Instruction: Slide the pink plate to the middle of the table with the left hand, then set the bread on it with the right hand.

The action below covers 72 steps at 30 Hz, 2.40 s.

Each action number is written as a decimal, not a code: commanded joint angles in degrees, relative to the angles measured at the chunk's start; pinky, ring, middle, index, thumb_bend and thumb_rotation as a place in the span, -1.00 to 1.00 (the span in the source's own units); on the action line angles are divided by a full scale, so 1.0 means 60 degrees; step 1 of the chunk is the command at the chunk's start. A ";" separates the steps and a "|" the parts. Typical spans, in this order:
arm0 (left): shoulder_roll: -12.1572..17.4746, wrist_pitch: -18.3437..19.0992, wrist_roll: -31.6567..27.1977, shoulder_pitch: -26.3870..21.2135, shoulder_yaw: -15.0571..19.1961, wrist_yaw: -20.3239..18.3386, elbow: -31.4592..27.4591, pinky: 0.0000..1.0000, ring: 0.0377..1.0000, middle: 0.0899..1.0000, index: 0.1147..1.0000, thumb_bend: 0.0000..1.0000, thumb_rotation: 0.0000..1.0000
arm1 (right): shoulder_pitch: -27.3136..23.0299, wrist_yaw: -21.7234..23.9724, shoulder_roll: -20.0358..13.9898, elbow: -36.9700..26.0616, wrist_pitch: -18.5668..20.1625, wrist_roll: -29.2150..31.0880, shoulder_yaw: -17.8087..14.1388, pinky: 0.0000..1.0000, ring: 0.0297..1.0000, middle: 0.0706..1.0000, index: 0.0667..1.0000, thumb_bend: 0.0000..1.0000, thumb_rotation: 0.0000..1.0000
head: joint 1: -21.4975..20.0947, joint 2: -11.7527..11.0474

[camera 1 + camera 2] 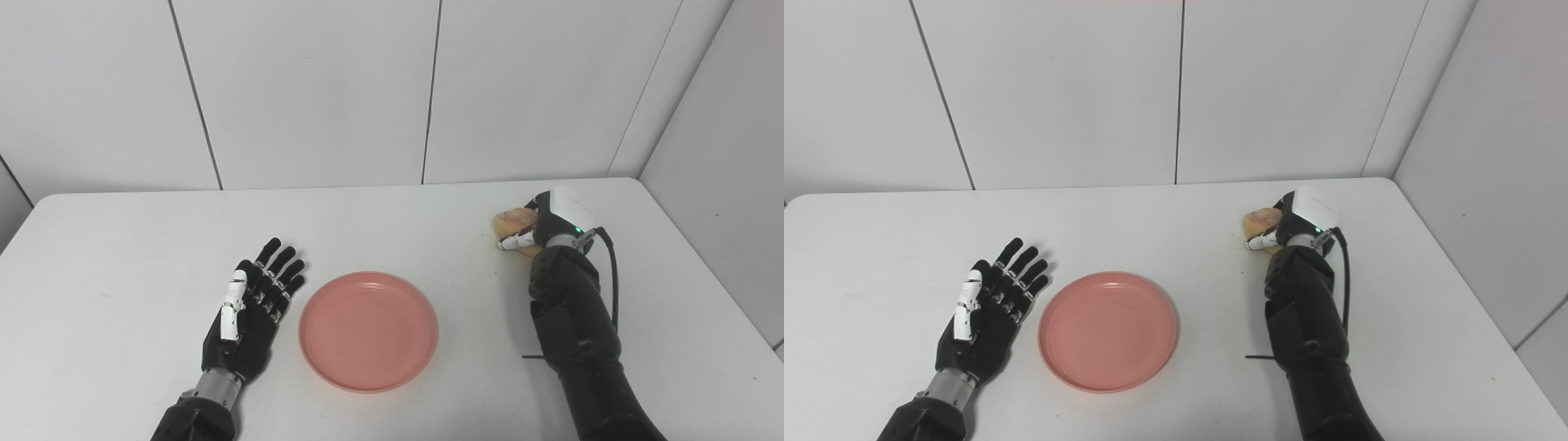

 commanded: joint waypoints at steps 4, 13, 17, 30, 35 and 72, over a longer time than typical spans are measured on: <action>-0.0005 0.0448 0.0057 0.0221 -0.0028 0.0217 0.0102 0.89 0.81 0.82 0.79 -0.35 1.00 | -0.0353 0.0094 -0.0045 -0.1039 -0.0055 -0.0152 -0.0019 -0.48 -0.34 -0.23 0.01 0.04 -1.00 | 0.0130 -0.0003; -0.0109 0.0389 0.0178 0.0271 -0.0135 0.0347 0.0034 0.87 0.80 0.81 0.79 -0.32 1.00 | -0.0234 0.0705 0.0107 -0.2430 -0.0055 -0.0296 0.0190 -0.49 -0.35 -0.24 -0.01 0.05 -1.00 | 0.0454 -0.0004; -0.0204 0.0379 0.0253 0.0352 -0.0223 0.0475 -0.0126 0.85 0.78 0.80 0.77 -0.30 1.00 | -0.0039 0.1026 0.0182 -0.3334 -0.0054 -0.0343 0.0562 -0.51 -0.38 -0.27 -0.02 0.05 -1.00 | 0.0792 0.0004; -0.0620 0.0293 0.0896 0.0459 -0.0543 0.1100 -0.0483 0.83 0.78 0.78 0.73 -0.26 1.00 | 0.0615 0.1957 0.0838 -0.5600 -0.0064 0.0076 0.1910 -0.44 -0.29 -0.24 -0.01 0.04 -1.00 | 0.1884 0.0180; -0.0796 0.0328 0.1023 0.0506 -0.0638 0.1278 -0.0609 0.83 0.78 0.78 0.73 -0.27 1.00 | 0.0905 0.2037 0.0997 -0.6045 -0.0113 0.0131 0.2633 -0.35 -0.25 -0.23 -0.01 0.05 -1.00 | 0.2358 0.0276; -0.1635 -0.0359 0.2950 0.0596 -0.1254 0.2570 -0.1082 0.76 0.74 0.76 0.71 -0.28 1.00 | 0.2882 0.2028 0.1142 -0.6354 -0.0195 0.0700 0.5278 -0.59 -0.45 -0.28 -0.01 0.04 -1.00 | 0.4508 0.1037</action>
